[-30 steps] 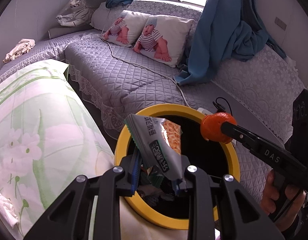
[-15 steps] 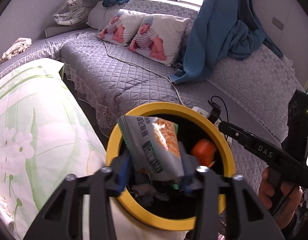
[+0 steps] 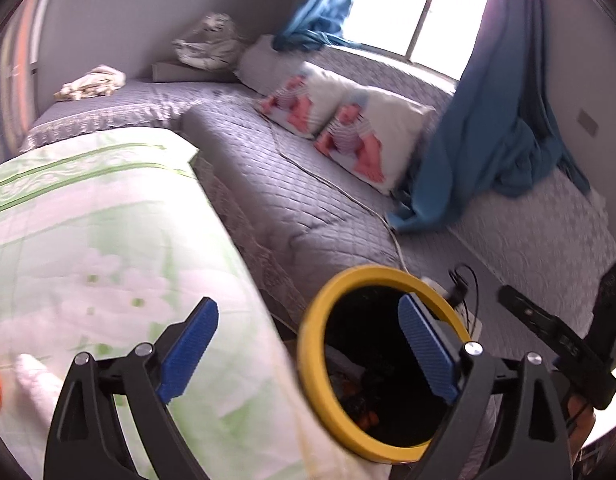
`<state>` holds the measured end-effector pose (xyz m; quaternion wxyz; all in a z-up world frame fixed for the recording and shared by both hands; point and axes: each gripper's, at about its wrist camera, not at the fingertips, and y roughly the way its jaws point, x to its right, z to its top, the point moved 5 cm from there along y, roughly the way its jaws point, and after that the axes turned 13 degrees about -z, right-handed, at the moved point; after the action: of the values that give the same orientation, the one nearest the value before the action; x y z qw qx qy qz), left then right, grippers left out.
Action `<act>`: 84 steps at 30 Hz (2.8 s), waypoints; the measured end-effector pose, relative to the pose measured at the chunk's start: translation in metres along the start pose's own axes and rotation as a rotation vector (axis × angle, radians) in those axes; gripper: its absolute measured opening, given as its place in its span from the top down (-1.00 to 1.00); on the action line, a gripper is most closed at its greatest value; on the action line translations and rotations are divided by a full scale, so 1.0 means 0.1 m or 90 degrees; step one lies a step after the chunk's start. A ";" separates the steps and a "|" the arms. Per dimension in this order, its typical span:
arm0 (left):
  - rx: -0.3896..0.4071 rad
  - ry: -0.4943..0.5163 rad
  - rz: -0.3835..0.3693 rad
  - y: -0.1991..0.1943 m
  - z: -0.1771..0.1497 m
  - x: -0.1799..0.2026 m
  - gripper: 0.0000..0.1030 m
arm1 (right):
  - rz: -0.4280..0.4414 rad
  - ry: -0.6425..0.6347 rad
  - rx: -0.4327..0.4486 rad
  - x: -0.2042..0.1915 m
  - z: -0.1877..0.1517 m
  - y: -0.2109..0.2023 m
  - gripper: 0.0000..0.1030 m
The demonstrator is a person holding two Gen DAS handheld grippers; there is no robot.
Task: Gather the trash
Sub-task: 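Move both tools back over the remaining trash on the bed, then grasp the orange peel with the left tool while the right tool grasps the white tissue ball, then carry the orange peel and tissue ball over the yellow-rimmed bin with both tools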
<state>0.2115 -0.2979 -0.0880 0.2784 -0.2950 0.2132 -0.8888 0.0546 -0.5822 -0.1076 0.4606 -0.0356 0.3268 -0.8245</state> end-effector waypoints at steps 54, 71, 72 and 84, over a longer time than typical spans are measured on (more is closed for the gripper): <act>0.027 -0.202 0.273 -1.66 -0.86 -2.68 -0.52 | 0.304 -0.509 -0.147 -3.79 -1.83 0.19 -0.39; 0.011 -0.118 0.275 -1.64 -0.88 -2.39 0.41 | 0.290 -0.513 -0.190 -3.83 -1.93 0.33 0.40; 0.010 -0.115 0.276 -1.65 -0.88 -2.39 0.43 | 0.289 -0.512 -0.189 -3.83 -1.92 0.33 0.41; 0.017 -0.125 0.272 -1.71 -0.89 -2.33 0.66 | 0.297 -0.466 -0.151 -3.64 -1.59 0.08 0.45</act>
<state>0.2474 -0.0051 -0.1547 0.4832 -0.3244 0.2308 -0.7798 0.2120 -0.2196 -0.1488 0.7121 -0.3031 0.2337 -0.5885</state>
